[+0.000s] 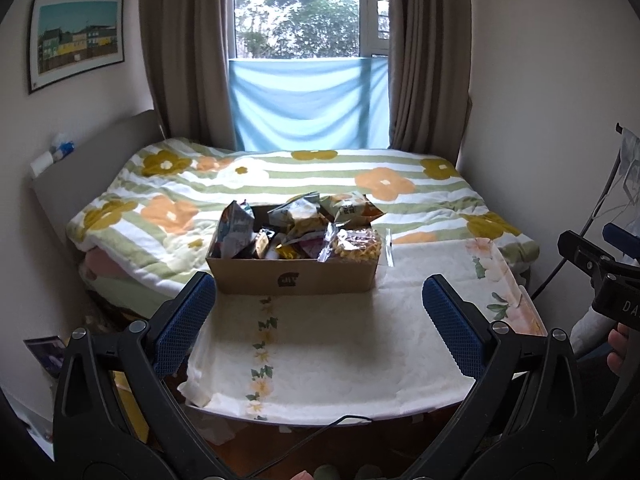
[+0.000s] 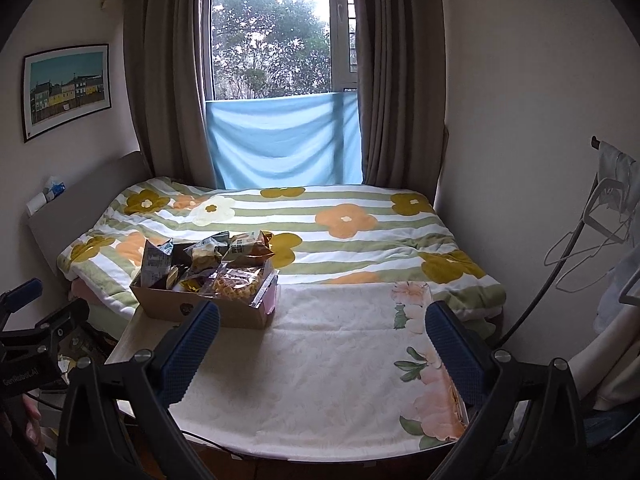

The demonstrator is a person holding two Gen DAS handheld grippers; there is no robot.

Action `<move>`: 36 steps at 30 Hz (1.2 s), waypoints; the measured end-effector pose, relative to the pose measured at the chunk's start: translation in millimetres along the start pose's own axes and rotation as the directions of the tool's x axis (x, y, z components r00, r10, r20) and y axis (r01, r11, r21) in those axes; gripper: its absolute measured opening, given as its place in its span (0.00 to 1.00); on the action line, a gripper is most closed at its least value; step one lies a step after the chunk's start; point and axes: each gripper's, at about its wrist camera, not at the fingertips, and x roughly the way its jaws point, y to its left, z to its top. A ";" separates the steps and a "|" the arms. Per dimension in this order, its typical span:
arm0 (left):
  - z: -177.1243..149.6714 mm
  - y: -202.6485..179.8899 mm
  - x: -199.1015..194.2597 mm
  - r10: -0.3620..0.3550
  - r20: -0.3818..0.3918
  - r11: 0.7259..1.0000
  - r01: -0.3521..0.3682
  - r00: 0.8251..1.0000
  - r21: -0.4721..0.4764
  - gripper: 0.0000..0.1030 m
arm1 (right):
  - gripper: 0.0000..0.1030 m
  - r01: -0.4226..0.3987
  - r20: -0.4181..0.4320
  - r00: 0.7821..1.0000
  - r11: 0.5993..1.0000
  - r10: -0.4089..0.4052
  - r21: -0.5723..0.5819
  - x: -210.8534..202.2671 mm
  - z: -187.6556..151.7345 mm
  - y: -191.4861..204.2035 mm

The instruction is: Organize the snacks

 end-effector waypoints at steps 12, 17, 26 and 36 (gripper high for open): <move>-0.1 -0.9 9.4 0.008 0.005 1.000 -0.008 1.000 0.016 1.00 | 0.99 -0.004 0.000 1.000 1.000 0.004 -0.014 9.7 4.4 7.2; -0.6 2.1 11.1 0.001 0.001 1.000 -0.001 1.000 0.004 1.00 | 0.99 0.000 0.000 1.000 1.000 0.000 -0.012 10.5 3.5 8.6; -1.0 6.7 12.9 0.001 -0.002 1.000 -0.001 1.000 -0.007 1.00 | 0.99 0.009 0.002 1.000 1.000 -0.009 -0.007 11.3 1.1 9.3; -0.7 9.7 14.9 -0.002 -0.004 1.000 0.001 1.000 -0.025 1.00 | 0.99 0.012 0.002 1.000 1.000 -0.012 -0.008 11.9 1.6 9.1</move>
